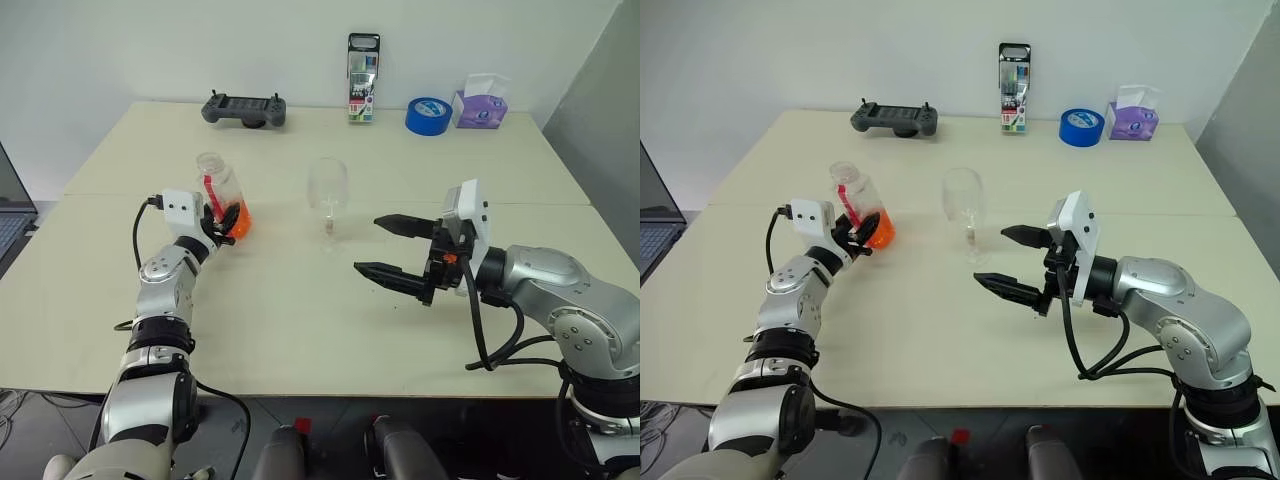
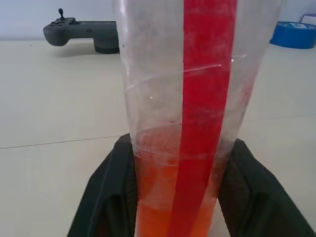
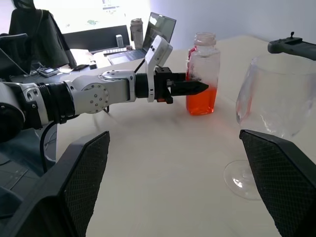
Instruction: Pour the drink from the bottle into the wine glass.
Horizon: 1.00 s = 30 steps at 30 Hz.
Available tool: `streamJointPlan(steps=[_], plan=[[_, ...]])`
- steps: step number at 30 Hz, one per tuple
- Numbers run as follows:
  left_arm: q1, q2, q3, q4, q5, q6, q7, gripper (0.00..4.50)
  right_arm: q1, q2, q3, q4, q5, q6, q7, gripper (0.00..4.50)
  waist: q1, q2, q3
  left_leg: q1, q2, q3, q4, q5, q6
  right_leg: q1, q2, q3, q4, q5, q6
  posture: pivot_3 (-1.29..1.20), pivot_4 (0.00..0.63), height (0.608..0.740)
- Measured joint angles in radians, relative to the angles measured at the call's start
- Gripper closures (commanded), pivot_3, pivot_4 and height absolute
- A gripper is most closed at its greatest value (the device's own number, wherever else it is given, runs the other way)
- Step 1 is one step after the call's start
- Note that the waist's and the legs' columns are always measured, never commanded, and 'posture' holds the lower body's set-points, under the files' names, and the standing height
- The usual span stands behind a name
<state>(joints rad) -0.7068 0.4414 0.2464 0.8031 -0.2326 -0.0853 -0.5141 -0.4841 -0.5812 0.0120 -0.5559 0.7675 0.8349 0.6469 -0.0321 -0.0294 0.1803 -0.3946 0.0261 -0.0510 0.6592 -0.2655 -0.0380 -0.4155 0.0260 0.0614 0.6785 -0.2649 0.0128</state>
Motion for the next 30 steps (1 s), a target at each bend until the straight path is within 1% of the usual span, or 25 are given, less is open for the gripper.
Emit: streamJointPlan(steps=[5,8,12,15,17,19,22,26,30], plan=[[-0.012,0.003,-0.02,0.003,0.028,-0.008,0.0,2.84,0.002,-0.001,-0.003,-0.013,0.0,0.0,-0.025,0.0,0.001,0.0,0.0,-0.002,0.0,-0.001,0.002,0.0,0.0,-0.001,-0.002,-0.001,0.001,0.0,0.0,0.0,0.15,0.74],[-0.049,0.022,-0.076,-0.008,0.08,-0.007,-0.021,2.84,-0.019,0.005,-0.007,-0.008,-0.012,-0.007,-0.054,0.0,0.001,-0.001,0.0,-0.006,-0.001,-0.001,0.003,0.0,0.0,-0.005,-0.001,-0.003,0.001,0.001,0.001,0.0,0.15,0.74],[-0.12,0.054,-0.163,-0.075,0.143,-0.012,-0.086,2.84,-0.074,0.036,-0.01,0.038,-0.077,-0.061,-0.091,0.0,0.002,-0.001,0.0,-0.006,-0.001,0.0,0.002,0.0,0.0,-0.005,0.0,-0.004,0.001,0.001,0.001,0.0,0.15,0.74],[-0.159,0.075,-0.201,-0.119,0.169,-0.016,-0.13,2.84,-0.081,0.056,-0.007,0.082,-0.122,-0.104,-0.105,0.0,0.0,-0.001,0.0,-0.005,-0.001,0.001,0.002,0.0,0.0,-0.005,-0.001,-0.003,0.001,0.002,0.0,0.0,0.15,0.74],[-0.176,0.088,-0.213,-0.126,0.185,-0.021,-0.145,2.84,-0.081,0.064,0.0,0.107,-0.154,-0.13,-0.106,0.0,-0.001,-0.001,0.0,-0.005,-0.001,0.001,0.001,0.0,0.0,-0.006,0.0,-0.003,0.002,0.004,-0.003,0.0,0.15,0.74],[-0.185,0.105,-0.23,-0.125,0.206,-0.04,-0.157,2.84,-0.081,0.077,0.005,0.122,-0.17,-0.152,-0.105,0.0,-0.001,-0.001,0.0,-0.006,0.0,0.001,0.001,0.0,0.0,-0.006,0.0,-0.004,0.002,0.004,-0.003,0.0,0.15,0.74],[-0.216,0.146,-0.272,-0.112,0.265,-0.115,-0.175,2.84,-0.081,0.096,0.009,0.138,-0.198,-0.187,-0.104,0.0,0.001,0.0,0.001,-0.006,0.0,0.0,0.001,0.0,0.0,-0.006,0.002,-0.005,0.002,0.004,-0.003,0.0,0.15,0.74],[-0.282,0.195,-0.334,-0.041,0.37,-0.26,-0.163,2.84,-0.081,0.12,0.01,0.173,-0.238,-0.229,-0.103,0.0,0.001,0.0,0.001,-0.006,-0.001,0.0,0.001,0.0,0.0,-0.006,0.002,-0.005,0.002,0.004,-0.003,0.0,0.15,0.74],[-0.345,0.205,-0.396,0.048,0.473,-0.382,-0.121,2.84,-0.081,0.136,0.012,0.192,-0.263,-0.258,-0.1,0.0,0.002,0.0,0.001,-0.006,-0.001,0.001,0.002,0.0,0.0,-0.006,0.002,-0.005,0.002,0.004,-0.003,0.0,0.15,0.74]])
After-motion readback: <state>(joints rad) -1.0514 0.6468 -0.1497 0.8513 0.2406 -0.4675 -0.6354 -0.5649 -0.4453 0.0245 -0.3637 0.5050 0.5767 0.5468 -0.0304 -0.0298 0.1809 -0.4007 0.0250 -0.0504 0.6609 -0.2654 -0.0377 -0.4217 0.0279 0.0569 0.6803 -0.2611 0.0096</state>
